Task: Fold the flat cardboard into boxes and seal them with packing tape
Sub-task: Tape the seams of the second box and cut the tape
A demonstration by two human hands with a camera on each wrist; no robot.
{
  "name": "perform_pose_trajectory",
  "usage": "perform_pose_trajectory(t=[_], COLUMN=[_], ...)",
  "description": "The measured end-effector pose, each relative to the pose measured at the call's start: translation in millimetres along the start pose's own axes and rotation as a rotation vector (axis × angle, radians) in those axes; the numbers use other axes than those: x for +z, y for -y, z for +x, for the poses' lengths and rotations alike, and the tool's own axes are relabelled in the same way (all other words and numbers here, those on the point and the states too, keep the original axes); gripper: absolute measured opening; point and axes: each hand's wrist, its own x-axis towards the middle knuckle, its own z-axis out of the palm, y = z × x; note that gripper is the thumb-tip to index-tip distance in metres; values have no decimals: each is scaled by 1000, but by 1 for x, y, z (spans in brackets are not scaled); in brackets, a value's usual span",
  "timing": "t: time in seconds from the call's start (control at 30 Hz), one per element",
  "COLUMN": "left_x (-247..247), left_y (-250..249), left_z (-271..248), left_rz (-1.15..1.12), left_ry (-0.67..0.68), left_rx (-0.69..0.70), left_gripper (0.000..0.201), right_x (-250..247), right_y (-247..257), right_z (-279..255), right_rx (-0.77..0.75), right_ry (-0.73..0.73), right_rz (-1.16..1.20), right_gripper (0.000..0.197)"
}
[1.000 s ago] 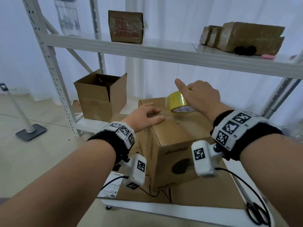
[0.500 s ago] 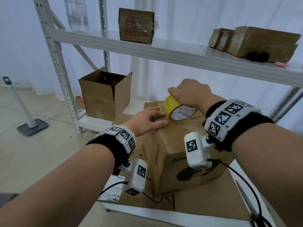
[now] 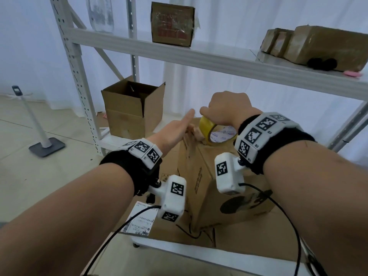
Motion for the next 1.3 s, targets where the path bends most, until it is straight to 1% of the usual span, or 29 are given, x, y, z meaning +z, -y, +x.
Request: perform_pose_trajectory(t=[0.03,0.07,0.17,0.27,0.4,0.5,0.57,0.63,0.7,0.77,0.83,0.9,0.97,1.03,1.1,1.2,1.3], left_x=[1,2,4,7,7,4,2,1,1,2,5,7,10,11,11,13,15], left_y=[-1,-2,0,0,-3,-6,-9,-11,-14,-17,-18,-18,-19,-19,-19,-20,-19], left_z=[-2,-4,-8,-14,-15,-13,-14,-15,-17,-19,-20,-21,-23,-26,-28,-33,-35], left_rz=[38,56,50,19,-2,-42,-54,-47,-49,-50,-31,-14,-17,-15,17,92,91], left_ry=[5,-3,-63,-20,-1,-4,-11,-17,-20,-40,-73,-100,-118,-126,-138,-170,-201], left_rx=[2,16,25,-29,-41,-48,-48,-33,-6,16,42,64,67,67,72,97,105], left_gripper=[72,69,55,43,44,40,37,35,26,19,21,23,24,25,20,16,16], right_x=[0,-1,0,1,2,3,3,0,-2,2,8,13,17,20,20,18,20], right_y=[1,1,-1,-3,-3,-3,-4,-7,-11,-17,-21,-20,-18,-15,-12,-10,-7], right_z=[0,0,-1,-2,-2,-1,-2,-6,-9,-11,-12,-14,-18,-21,-24,-29,-35], right_rx=[-1,0,6,16,10,2,-11,-24,-19,-21,-15,43,96,108,116,147,170], right_ry=[2,2,-4,-6,-3,8,17,32,57,68,11,-50,-74,-130,-176,-155,-121], right_rz=[-12,-18,-13,-11,-25,-26,-35,-18,60,198,346,409,471,539,553,586,676], right_gripper=[39,39,39,40,48,56,54,46,34,32,39,48,57,61,61,69,73])
